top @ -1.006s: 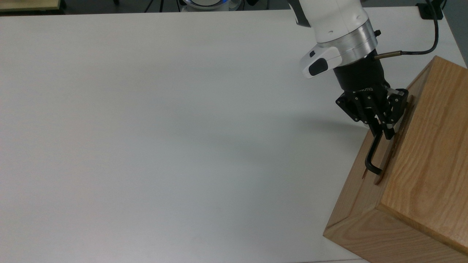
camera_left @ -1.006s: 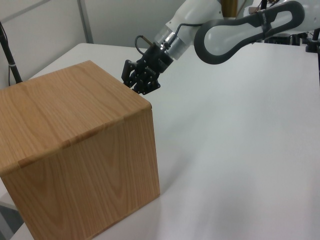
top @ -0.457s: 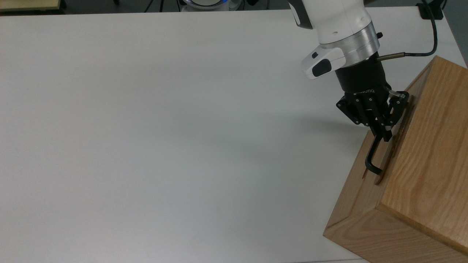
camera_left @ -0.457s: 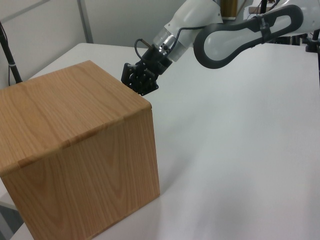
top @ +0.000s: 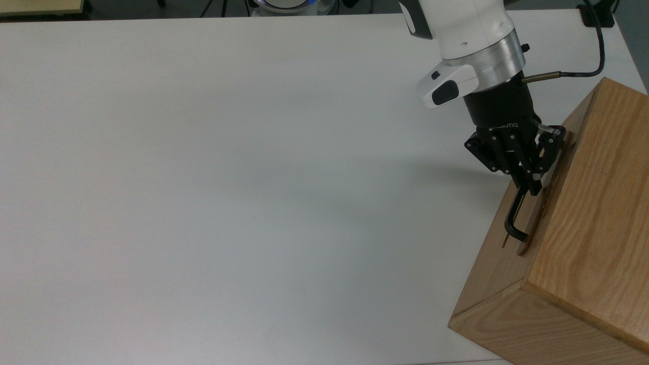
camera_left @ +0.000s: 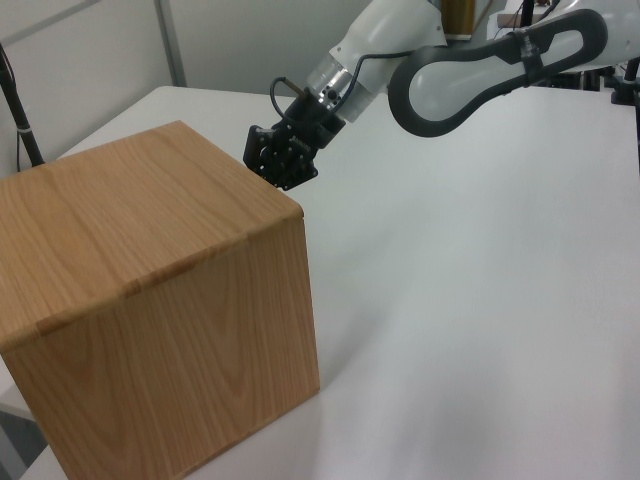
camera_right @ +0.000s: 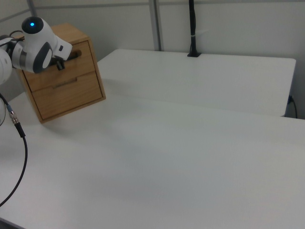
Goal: Open the drawer by sliding it
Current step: 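Pull the gripped handle outward, sliding the drawer out of the box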
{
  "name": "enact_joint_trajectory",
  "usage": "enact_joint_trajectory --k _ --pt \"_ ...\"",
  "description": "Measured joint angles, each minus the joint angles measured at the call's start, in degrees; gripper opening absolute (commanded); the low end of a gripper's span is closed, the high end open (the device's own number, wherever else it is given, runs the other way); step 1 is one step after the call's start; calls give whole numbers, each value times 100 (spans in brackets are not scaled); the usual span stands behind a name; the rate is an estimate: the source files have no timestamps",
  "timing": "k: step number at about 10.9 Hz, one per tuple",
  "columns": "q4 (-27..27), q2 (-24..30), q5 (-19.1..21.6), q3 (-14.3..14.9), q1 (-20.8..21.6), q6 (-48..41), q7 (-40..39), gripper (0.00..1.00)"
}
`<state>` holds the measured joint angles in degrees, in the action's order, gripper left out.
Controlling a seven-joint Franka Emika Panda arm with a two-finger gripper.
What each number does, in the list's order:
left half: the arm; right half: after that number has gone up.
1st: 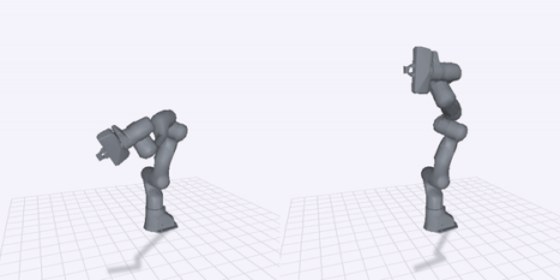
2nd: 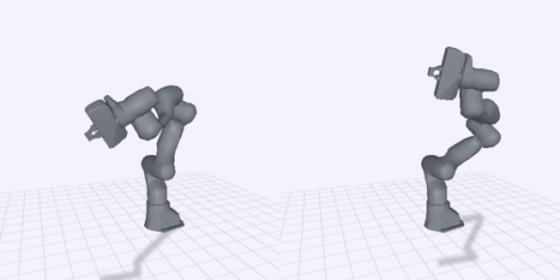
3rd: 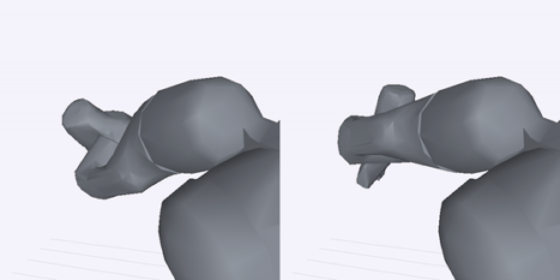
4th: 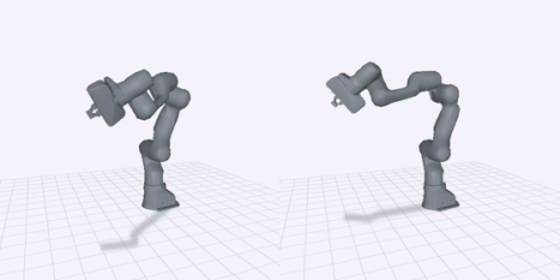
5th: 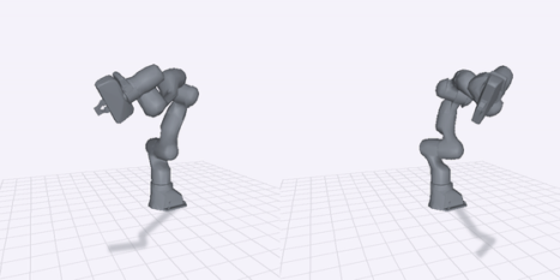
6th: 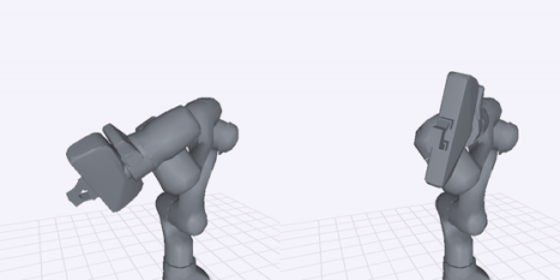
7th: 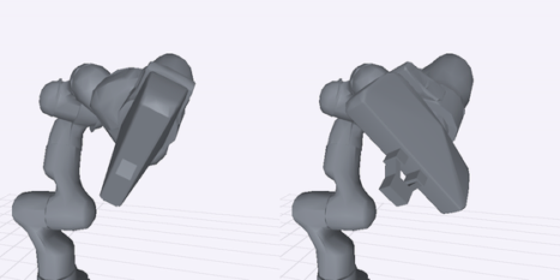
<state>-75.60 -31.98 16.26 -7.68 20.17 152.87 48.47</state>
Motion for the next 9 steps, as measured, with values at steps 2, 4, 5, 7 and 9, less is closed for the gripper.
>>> enact_joint_trajectory --k 2,4,5,7,9 --pt "-130 112 0 -28 -64 -57 -78 0" --pt "-500 443 0 -31 -216 -278 -257 0" --pt "-667 608 0 -31 -298 -422 -345 0" --pt "-879 858 0 -36 -463 -749 -582 0" --pt "-976 1040 1 -42 -650 -1177 -875 0"
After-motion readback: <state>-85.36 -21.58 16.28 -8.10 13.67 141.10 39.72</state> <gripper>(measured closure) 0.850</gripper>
